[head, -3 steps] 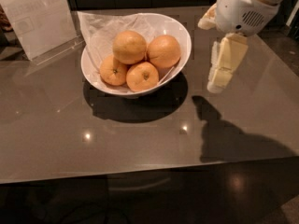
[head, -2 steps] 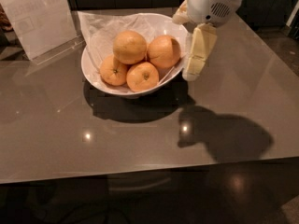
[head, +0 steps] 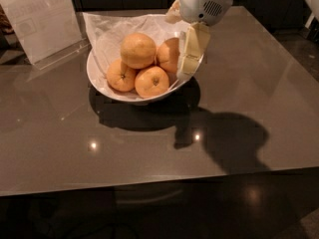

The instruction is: Pick orange from white bowl

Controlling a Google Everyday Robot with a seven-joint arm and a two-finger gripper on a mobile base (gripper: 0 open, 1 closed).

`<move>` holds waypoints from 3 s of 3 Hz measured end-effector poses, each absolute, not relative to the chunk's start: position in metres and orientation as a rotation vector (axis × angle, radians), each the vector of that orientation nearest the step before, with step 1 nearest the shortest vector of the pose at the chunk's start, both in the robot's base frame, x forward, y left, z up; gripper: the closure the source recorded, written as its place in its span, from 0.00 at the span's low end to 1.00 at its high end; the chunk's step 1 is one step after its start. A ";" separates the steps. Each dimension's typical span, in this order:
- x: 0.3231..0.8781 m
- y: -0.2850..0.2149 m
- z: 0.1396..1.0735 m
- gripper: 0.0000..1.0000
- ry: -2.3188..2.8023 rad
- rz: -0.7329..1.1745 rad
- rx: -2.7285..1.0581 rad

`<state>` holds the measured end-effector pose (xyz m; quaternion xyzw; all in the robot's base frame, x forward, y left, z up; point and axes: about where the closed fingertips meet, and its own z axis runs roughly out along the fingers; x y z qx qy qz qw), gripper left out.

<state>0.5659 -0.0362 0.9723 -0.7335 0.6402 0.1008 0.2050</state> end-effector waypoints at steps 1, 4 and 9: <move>0.576 -0.031 0.969 0.00 1.757 0.308 -2.016; 0.620 0.021 0.944 0.00 1.658 0.484 -2.056; 0.634 0.041 0.925 0.65 1.660 0.598 -2.036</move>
Offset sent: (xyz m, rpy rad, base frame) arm 0.0482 0.0475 -0.0153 0.0943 0.0505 0.1276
